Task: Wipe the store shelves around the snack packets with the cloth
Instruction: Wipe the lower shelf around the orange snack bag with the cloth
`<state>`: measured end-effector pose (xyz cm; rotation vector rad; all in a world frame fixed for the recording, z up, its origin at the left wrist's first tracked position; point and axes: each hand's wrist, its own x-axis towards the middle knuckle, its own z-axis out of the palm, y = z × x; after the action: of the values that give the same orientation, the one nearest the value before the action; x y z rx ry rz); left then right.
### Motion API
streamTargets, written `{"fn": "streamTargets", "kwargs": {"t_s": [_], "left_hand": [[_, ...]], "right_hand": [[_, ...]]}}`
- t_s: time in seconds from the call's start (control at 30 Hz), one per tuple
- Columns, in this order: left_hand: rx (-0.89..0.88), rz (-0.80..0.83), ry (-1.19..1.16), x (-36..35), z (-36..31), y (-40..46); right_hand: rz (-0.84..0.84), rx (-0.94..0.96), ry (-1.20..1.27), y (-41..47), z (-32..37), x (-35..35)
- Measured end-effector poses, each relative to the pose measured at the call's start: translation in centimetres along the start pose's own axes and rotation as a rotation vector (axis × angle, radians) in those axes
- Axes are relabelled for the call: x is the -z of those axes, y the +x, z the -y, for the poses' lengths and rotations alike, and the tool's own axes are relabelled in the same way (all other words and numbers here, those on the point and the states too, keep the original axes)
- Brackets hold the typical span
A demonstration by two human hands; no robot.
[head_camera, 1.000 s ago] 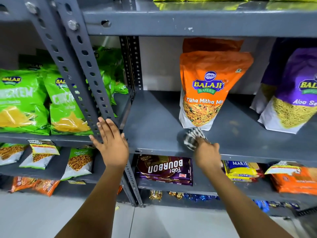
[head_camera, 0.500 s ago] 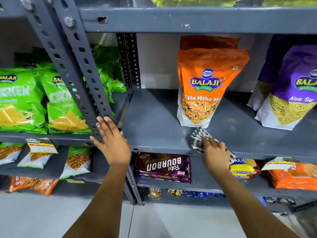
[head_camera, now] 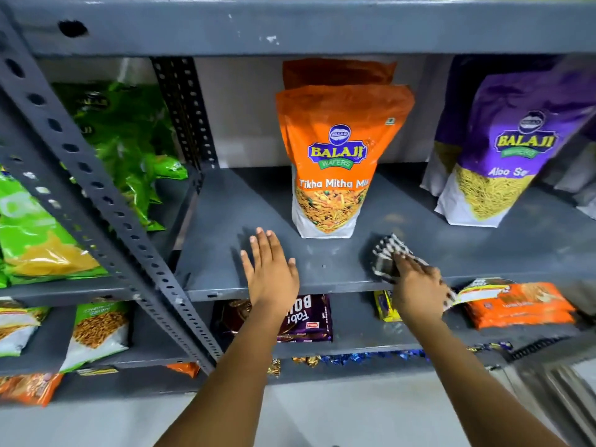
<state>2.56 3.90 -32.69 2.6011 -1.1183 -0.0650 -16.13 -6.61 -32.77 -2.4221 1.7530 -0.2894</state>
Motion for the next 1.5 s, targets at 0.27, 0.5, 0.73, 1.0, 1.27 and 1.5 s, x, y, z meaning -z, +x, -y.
{"fn": "streamTargets", "kwargs": {"t_s": [0.27,0.5,0.73,1.0,1.27,1.5], "left_hand": [[0.211,0.069,-0.088,-2.6,-3.6,3.0],[0.277,0.069,0.017,-4.0,-4.0,3.8],[0.293,0.009,0.078,-4.7,-3.9,3.9],[0.305,-0.024,0.097,-5.1,-3.7,4.2],[0.294,0.004,0.09,-4.5,-4.0,3.8],[0.274,0.049,0.063,-4.2,-4.1,3.7]], "right_hand": [[0.01,0.304,-0.127,0.3,-0.6,-1.3],[-0.183,0.232,0.406,11.4,-4.5,2.7],[0.334,0.34,0.103,25.5,1.9,3.3],[0.538,0.387,0.019,28.4,3.1,-0.6],[0.508,0.361,-0.062,21.7,0.8,-0.9],[0.239,0.402,-0.008,12.1,-3.7,0.2]]}}
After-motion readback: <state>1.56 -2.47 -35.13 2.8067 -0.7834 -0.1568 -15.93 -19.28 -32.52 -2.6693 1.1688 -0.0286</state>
